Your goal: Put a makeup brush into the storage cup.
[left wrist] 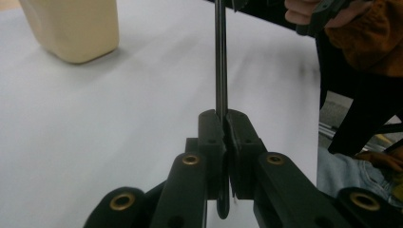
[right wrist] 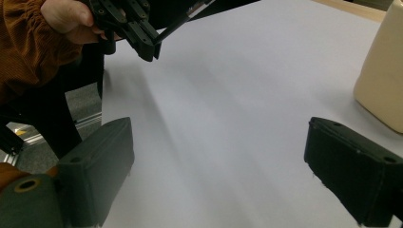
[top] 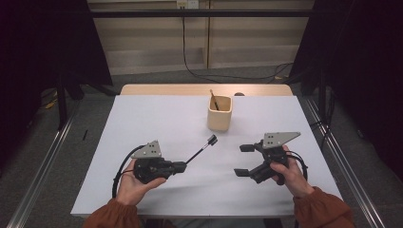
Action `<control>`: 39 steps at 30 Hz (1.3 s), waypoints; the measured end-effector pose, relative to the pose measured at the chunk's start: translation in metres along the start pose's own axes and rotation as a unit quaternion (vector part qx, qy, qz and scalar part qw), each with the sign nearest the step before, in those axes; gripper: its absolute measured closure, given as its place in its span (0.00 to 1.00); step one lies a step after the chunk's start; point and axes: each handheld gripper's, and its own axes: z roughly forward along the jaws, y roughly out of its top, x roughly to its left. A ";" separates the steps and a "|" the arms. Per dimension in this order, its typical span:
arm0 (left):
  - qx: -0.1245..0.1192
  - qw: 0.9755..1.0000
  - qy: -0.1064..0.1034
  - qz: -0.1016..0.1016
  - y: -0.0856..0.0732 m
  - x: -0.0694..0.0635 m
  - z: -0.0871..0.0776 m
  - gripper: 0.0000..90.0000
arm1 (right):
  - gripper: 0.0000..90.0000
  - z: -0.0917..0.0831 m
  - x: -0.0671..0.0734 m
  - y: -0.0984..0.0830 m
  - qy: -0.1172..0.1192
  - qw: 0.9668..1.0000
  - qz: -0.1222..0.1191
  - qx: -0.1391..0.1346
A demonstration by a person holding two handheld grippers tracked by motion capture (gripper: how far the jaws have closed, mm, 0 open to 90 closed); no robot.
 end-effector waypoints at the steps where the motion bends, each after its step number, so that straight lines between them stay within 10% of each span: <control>1: -0.003 1.000 0.004 0.003 -0.001 0.000 0.001 0.95 | 0.10 0.000 0.000 0.000 0.000 1.000 0.000 0.000; 19: -0.080 0.997 -0.016 0.007 -0.002 -0.001 0.005 0.95 | 0.14 0.004 0.004 0.006 0.007 1.000 0.006 -0.021; 39: -0.107 0.994 -0.020 0.013 0.010 -0.003 0.011 0.95 | 0.15 0.012 0.006 0.019 0.030 0.998 0.003 -0.052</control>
